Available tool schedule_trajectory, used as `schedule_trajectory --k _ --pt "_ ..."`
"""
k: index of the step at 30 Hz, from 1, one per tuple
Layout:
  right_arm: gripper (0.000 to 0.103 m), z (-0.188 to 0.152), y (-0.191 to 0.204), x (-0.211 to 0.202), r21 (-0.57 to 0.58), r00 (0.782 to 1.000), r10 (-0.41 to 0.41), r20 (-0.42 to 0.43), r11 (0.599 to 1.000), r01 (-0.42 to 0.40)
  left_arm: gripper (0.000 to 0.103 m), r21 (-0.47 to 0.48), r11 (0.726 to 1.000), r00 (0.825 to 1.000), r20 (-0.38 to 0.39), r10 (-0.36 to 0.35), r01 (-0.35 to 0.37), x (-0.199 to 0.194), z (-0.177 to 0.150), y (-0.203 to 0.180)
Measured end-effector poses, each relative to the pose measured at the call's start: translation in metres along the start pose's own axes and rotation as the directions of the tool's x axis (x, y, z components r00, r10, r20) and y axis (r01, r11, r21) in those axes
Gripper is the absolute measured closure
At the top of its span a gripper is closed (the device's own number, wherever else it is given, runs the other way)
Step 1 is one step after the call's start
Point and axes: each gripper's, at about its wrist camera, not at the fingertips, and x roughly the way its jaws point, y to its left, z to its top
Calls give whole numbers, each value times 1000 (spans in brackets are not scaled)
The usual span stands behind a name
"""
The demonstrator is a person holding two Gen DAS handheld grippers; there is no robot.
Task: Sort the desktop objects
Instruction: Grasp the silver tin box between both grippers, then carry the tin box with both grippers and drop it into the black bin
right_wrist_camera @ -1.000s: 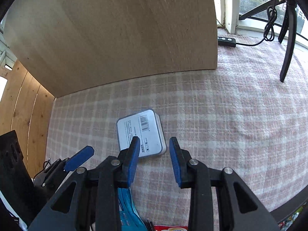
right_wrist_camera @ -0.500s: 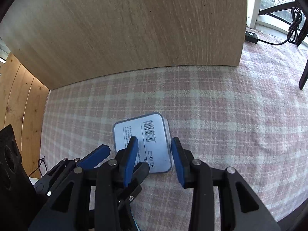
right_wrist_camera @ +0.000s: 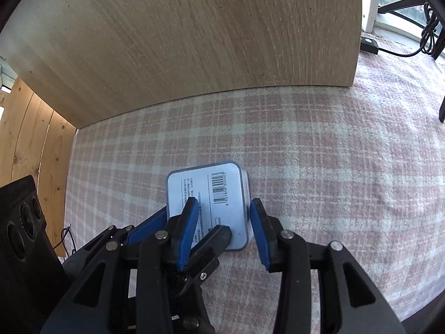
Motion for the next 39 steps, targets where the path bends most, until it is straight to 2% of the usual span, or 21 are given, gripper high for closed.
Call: schedule_trajectory --k 9,17,25,33,39 --pt "64 -27 -3 -18 33 999 -12 36 999 11 48 33 999 1000 4 -13 13 -14 -18 -18" --pt "64 -54 -20 -67 76 994 -33 106 997 25 48 109 993 999 19 -43 41 -38 -33 -63" --pt "64 -101 -54 -132 164 980 -67 185 986 37 48 212 973 995 21 -96 90 -64 -59 -119" --pt "64 -161 -94 -189 262 956 -140 258 962 70 48 330 931 986 0 -164 155 -84 -97 -187" --pt "64 -208 -137 -231 364 927 -232 295 924 116 48 436 869 971 -61 -231 234 -86 -132 -253"
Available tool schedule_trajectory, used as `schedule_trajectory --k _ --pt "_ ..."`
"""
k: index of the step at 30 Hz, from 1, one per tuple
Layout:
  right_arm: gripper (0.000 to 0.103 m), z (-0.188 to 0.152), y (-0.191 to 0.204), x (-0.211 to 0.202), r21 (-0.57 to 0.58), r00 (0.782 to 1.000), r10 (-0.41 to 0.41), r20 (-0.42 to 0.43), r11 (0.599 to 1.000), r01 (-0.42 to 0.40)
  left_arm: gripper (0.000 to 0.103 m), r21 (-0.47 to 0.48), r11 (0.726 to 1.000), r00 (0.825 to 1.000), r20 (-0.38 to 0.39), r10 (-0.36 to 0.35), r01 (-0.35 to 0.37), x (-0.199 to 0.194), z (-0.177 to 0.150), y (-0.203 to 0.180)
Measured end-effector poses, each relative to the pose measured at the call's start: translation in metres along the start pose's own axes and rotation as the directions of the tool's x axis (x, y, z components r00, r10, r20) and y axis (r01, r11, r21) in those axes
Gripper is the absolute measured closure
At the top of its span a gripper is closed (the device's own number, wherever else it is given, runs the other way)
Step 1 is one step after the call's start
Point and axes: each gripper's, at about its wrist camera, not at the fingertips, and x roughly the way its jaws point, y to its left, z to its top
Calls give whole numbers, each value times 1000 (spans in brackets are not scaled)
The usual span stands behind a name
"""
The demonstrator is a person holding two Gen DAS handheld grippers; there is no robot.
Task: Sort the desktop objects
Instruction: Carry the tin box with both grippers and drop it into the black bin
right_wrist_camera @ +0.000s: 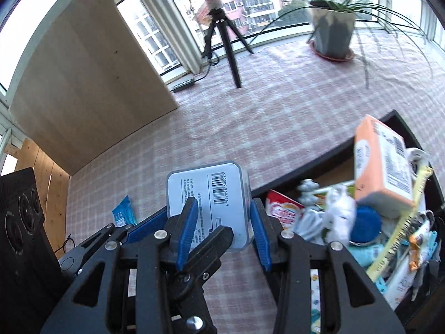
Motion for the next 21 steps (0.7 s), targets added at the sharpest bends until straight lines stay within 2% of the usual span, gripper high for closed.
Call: schedule_trajectory --k 6,11,18,21 --pt "64 -18 -70 -37 110 998 -60 32 992 56 48 106 992 997 -42 -64 68 22 -8 -75" --pt "64 -31 -115 -60 172 995 -95 42 981 86 47 169 979 992 -77 -102 113 36 -14 -122" --pt "62 -41 -150 -74 225 995 -83 50 972 69 49 176 973 985 -110 -132 150 45 -16 -148" --pt "60 -43 -154 -77 230 996 -67 62 972 51 49 187 973 988 -99 -120 137 41 -19 -151"
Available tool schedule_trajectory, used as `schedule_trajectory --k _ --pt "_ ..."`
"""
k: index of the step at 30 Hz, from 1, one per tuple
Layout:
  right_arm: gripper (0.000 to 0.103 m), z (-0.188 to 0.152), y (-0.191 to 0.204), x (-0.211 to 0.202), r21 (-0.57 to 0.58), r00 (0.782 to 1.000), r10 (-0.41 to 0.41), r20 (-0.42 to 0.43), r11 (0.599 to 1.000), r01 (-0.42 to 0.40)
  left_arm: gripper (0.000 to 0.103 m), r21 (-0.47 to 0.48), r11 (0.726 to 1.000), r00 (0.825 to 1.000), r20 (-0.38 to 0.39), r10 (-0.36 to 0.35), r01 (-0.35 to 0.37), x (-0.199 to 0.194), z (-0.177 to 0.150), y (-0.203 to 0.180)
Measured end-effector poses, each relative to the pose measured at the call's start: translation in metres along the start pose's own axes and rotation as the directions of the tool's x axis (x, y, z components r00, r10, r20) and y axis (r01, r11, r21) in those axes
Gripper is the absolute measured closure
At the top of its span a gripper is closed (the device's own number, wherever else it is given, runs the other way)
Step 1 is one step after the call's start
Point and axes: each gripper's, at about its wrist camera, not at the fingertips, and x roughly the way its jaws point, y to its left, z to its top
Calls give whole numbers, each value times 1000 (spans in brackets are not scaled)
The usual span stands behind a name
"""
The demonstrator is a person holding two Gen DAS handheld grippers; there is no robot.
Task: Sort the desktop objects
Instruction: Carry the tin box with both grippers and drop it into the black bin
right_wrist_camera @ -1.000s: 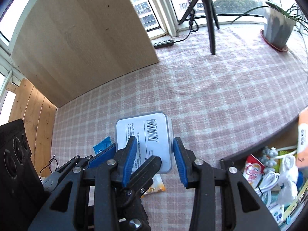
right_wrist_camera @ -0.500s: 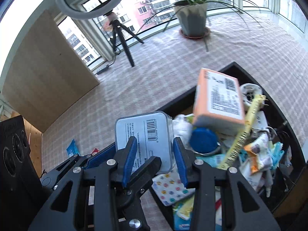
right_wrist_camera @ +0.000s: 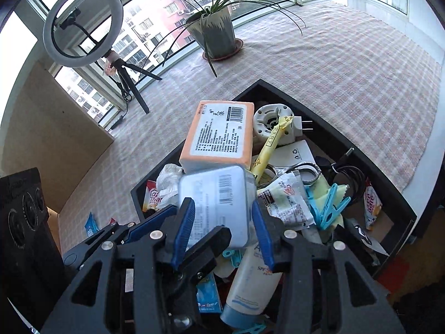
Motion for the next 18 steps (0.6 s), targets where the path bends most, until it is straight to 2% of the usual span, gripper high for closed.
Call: schedule_trajectory --k 3,7,12,18 --pt "60 0 2 -1 -19 1000 -22 11 1000 22 49 -4 1000 1000 11 25 -25 -5 -2 2" --pt "59 -1 11 1 -33 1000 -10 10 999 10 49 -43 998 999 14 50 -49 -14 -7 20" --pt "59 -5 35 9 -71 1000 11 -2 997 -11 49 -120 987 994 30 107 -103 -30 -15 59" --pt "56 -14 77 21 -154 999 38 -12 987 -39 49 -227 957 981 26 192 -181 -53 -33 116"
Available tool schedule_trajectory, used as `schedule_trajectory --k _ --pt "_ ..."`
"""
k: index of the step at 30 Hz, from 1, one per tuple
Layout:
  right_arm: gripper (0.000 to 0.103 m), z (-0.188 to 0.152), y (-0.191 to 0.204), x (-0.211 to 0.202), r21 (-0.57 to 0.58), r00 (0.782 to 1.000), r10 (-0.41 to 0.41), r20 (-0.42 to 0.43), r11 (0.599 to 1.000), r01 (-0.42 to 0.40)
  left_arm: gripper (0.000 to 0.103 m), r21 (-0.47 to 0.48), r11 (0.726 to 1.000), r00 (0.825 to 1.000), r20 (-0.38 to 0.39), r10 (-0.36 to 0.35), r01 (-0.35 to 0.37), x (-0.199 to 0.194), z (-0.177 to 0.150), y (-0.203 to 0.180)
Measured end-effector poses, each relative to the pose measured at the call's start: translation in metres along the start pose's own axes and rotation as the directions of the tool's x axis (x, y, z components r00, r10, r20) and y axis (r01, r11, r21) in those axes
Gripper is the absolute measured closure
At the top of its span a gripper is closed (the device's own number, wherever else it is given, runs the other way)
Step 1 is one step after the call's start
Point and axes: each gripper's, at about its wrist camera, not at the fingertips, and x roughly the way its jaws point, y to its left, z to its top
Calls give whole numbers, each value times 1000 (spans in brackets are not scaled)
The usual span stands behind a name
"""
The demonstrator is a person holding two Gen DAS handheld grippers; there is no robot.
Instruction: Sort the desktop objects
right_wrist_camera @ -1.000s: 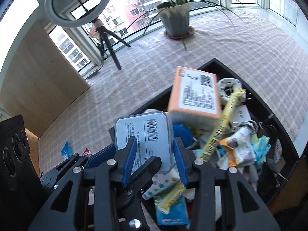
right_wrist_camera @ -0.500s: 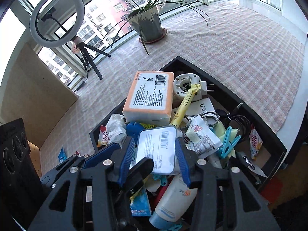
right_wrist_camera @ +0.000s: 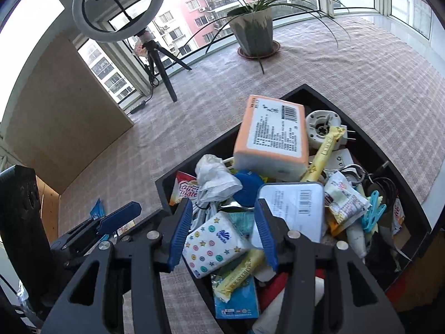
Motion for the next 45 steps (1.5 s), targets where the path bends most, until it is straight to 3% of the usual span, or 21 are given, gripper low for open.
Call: schedule_trajectory --k 7,16,28,36,38,42,45 --pt "56 -3 49 28 -96 997 42 -57 994 -47 49 -122 989 996 5 91 -89 -16 -13 75" --pt "56 -13 110 74 -203 982 97 -159 971 -129 49 -299 931 978 -40 206 -209 -28 -41 164" --pt "56 -35 183 144 -339 947 69 -314 923 -180 49 -480 837 964 -93 250 -263 -33 -62 248" --pt "56 -60 206 163 -393 915 63 -399 890 -233 49 -528 805 962 -118 246 -271 -28 -72 269" --pt "56 -69 209 164 -408 911 54 -409 882 -236 50 -527 810 966 -116 233 -259 -29 -74 270" --pt "58 -83 212 167 -432 901 43 -433 867 -249 60 -506 836 977 -118 176 -212 -25 -68 259" --pt "65 -91 212 168 -447 903 21 -430 864 -233 67 -467 860 978 -136 159 -205 -17 -63 244"
